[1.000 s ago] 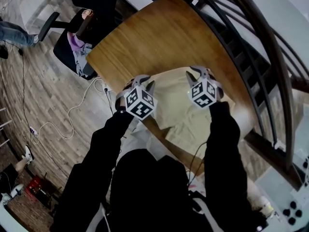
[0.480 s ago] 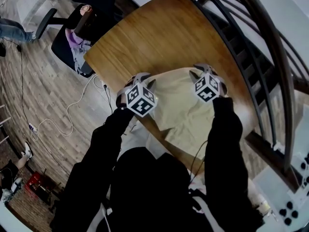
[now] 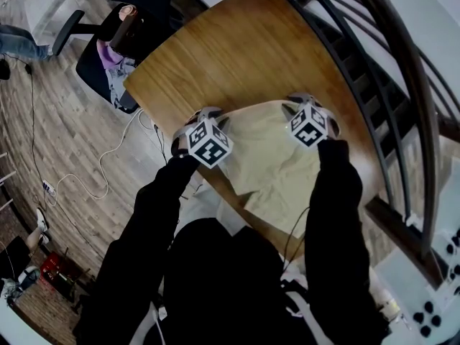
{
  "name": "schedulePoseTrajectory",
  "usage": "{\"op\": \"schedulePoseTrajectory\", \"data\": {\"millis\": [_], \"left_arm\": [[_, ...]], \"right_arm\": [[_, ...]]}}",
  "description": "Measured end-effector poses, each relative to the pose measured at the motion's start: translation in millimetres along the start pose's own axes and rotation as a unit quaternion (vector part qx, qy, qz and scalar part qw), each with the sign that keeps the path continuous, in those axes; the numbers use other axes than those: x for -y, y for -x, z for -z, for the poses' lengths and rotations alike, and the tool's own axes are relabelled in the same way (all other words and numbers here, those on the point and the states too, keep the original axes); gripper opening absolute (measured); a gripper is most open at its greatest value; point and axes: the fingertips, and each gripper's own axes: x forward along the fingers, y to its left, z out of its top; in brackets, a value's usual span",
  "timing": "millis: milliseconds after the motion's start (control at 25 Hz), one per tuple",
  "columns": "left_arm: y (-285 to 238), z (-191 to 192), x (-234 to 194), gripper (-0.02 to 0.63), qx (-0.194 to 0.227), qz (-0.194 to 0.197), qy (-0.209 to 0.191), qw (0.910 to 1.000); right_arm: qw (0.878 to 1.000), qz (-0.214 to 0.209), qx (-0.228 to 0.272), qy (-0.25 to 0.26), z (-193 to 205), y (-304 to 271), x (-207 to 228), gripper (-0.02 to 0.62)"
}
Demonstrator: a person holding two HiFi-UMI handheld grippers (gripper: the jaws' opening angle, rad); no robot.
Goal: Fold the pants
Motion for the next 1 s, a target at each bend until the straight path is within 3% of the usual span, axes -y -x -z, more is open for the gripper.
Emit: {"op": "schedulePoseTrajectory", "data": {"millis": [160,240,560,1000], "left_arm": [[-6.6,6.1,2.2,0.075,-0.015,0.002,-0.002,0.9999],[-5.2,5.3,1.4,0.027,-0.015,-0.004,-0.007,0.9999],[14.5,-4.5,1.0,0.007,0.004,-0.016,-0.014,0.9998],[61.8,-24.8,35.8,0.006,0.026,-0.048,-0.026,0.9982]], "right_arm": [[1.0,-0.02,-0.007,0.012,1.8,-2.5,-3.7,0.041],[1.0,-0.022,0.001,0.019,0.7,-4.0,-7.2,0.014],[0.999,0.012,0.025,0.029,-11.0,24.8,0.8,0.009],[0.996,0.046,0.036,0.06,-9.1,68.3,-9.8,0.008]]}}
